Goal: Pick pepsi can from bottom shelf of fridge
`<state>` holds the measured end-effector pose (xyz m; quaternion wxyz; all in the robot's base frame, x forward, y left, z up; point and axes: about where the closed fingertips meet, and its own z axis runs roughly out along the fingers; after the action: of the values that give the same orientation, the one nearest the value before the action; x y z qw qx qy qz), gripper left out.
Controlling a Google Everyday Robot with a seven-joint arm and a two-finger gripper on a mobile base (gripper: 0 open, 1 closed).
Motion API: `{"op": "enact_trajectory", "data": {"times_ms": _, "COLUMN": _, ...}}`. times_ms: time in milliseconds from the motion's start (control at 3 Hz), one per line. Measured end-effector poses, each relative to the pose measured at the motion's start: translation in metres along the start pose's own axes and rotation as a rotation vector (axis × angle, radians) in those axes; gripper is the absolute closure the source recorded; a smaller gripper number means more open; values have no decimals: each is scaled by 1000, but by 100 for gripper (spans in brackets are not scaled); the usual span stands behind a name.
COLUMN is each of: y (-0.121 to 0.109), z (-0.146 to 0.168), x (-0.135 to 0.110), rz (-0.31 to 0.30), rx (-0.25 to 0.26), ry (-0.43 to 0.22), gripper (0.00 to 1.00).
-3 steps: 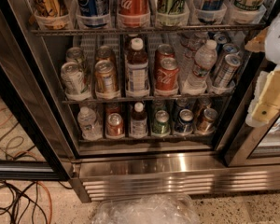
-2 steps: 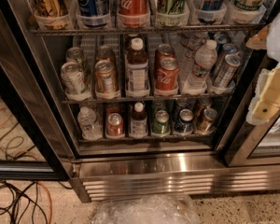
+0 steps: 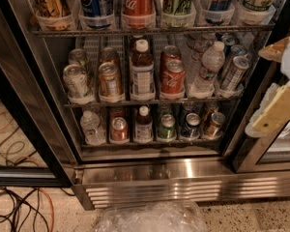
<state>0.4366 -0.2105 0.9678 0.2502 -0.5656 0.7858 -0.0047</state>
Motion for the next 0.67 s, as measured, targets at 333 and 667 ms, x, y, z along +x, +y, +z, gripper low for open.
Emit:
{"op": "enact_trajectory", "data": {"times_ms": 333, "y": 13, "z": 13, "x": -1, "rz": 68, "rx": 49, "ry": -134, "gripper": 0}}
{"op": "enact_trajectory", "data": {"times_ms": 667, "y": 26, "z": 32, "x": -6, "rz": 121, "rx": 102, "ry": -257, "gripper": 0}}
